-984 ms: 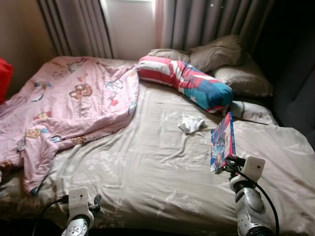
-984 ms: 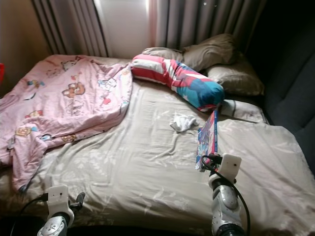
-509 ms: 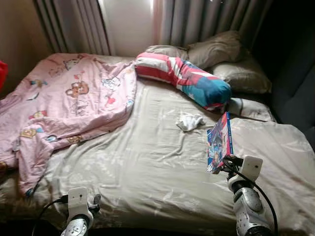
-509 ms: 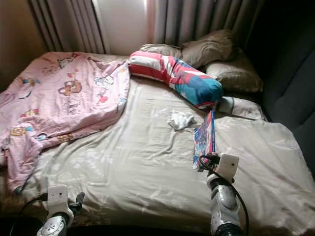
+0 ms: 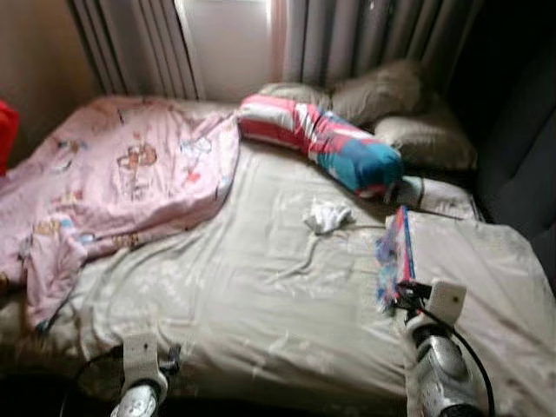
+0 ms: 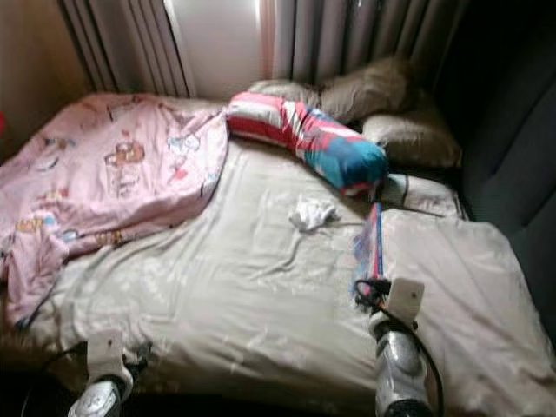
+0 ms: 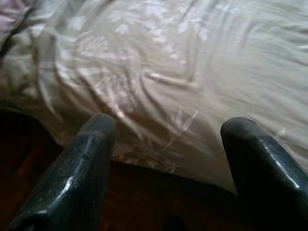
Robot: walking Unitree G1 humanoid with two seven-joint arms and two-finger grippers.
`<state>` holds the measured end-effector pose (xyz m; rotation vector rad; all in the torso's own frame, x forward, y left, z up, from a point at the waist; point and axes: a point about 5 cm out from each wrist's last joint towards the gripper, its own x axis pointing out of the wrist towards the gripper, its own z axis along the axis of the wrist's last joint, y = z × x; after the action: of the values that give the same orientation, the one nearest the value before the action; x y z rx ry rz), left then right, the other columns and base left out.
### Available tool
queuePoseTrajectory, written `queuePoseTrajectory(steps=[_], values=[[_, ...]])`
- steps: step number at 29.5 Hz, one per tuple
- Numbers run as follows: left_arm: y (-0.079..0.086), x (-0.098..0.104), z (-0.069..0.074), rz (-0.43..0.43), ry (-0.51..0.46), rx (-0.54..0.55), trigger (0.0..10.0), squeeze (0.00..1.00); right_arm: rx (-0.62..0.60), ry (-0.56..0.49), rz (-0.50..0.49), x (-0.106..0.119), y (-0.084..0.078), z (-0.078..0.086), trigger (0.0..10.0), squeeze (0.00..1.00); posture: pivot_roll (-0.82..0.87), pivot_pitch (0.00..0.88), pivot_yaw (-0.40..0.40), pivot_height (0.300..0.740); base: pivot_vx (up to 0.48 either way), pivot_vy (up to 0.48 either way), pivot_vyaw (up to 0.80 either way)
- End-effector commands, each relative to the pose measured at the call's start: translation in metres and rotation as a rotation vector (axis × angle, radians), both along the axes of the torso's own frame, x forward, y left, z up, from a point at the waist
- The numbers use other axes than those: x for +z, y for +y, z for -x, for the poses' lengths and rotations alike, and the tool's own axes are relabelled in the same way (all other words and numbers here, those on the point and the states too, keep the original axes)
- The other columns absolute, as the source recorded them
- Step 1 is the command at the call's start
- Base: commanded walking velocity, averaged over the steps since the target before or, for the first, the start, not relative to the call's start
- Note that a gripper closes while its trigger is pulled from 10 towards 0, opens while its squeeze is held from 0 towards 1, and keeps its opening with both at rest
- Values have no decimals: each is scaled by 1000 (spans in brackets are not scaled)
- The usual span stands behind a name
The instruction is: Clean up the room
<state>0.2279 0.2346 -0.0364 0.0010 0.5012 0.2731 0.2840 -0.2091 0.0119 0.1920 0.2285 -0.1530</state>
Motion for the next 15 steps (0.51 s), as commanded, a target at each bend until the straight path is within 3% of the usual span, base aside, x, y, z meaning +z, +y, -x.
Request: queuePoseTrajectory(steps=[1, 15], values=[[3, 0, 1, -6, 12, -4, 10000, 0, 15, -33, 3, 8, 3, -8, 10000, 0, 36, 18, -47, 731, 0, 0, 0], [1, -1, 2, 10, 15, -16, 10000, 0, 25, -17, 3, 5, 6, -6, 10000, 0, 28, 8, -42, 731, 0, 0, 0]])
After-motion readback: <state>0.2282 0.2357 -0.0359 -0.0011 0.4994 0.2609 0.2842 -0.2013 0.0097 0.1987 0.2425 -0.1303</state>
